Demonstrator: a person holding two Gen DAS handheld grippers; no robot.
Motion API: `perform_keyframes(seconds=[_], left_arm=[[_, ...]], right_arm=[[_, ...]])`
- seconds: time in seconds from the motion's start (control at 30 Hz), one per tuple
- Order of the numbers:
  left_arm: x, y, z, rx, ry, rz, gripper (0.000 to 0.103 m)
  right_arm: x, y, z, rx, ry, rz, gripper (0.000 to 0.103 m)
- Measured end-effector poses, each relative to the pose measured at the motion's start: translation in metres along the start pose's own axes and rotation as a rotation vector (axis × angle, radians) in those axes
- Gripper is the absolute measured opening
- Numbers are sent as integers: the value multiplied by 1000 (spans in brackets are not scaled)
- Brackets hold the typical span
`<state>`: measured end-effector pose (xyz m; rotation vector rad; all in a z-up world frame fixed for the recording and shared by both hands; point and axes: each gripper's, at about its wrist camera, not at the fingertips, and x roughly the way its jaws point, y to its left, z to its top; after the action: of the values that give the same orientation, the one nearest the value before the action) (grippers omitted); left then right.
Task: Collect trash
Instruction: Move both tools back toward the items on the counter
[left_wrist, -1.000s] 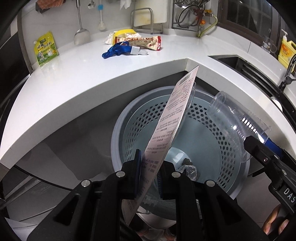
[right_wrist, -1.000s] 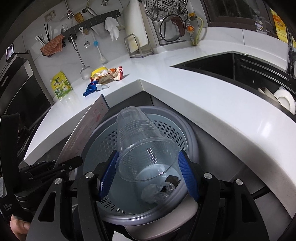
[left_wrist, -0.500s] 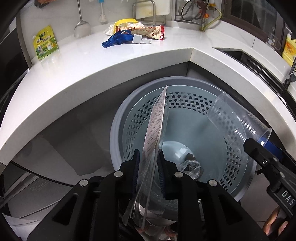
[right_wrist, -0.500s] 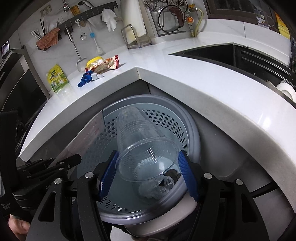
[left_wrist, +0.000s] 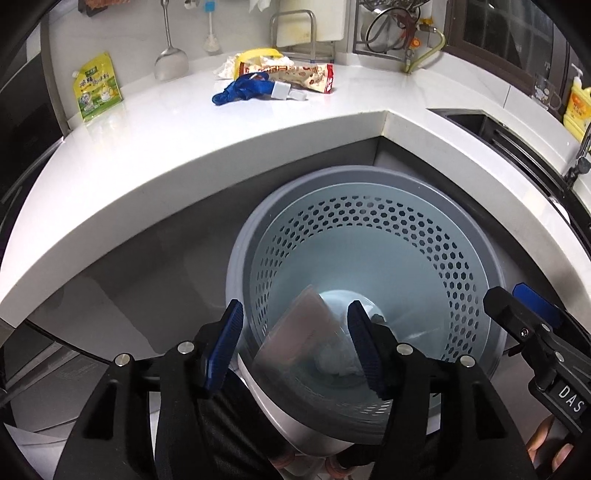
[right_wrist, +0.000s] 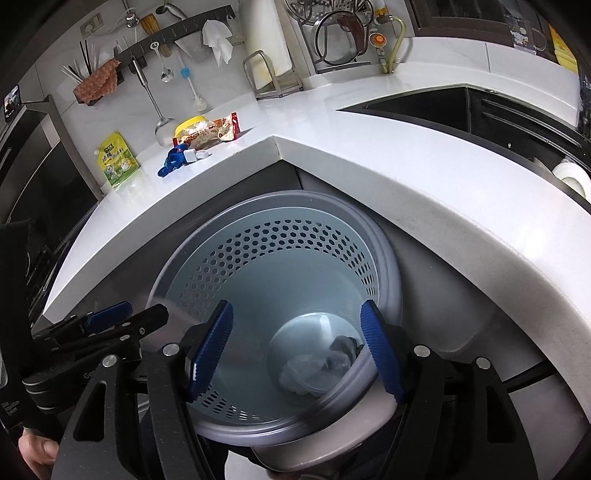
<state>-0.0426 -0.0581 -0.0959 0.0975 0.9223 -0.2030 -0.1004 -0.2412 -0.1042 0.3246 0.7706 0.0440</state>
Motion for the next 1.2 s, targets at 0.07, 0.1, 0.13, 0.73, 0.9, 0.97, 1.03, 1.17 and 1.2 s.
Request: perform_keyframes(seconds=[0.07,0.1,0.13,0.73,0.9,0.97,1.03,1.17,1.2], left_arm=[[0,1,0,-2,0,0,59],[0,1,0,-4,1,0,60],[0,1,0,-5,3,1,60],[-8,8,4,-30,-28,5,74],[-16,10,7,-31,-58,18,76],[-18,12,8,-33,-67,22,77],[-19,13,9,-34,-70,23,77],[-20,16,11,-35,-75,22,77],[-21,16,12,-35,-77,23,77]], right_arm=[[0,0,0,0,1,2,69],[0,0,0,0,2,3,69],[-1,0,0,0,2,4,69],[-6,-1,1,7,-20,21,69],[-5,0,3,7,-21,30,69],[-5,1,4,5,-20,30,69],[-4,2,4,4,-20,32,69],[-4,2,6,2,-25,34,69],[-4,2,7,2,-26,36,69]])
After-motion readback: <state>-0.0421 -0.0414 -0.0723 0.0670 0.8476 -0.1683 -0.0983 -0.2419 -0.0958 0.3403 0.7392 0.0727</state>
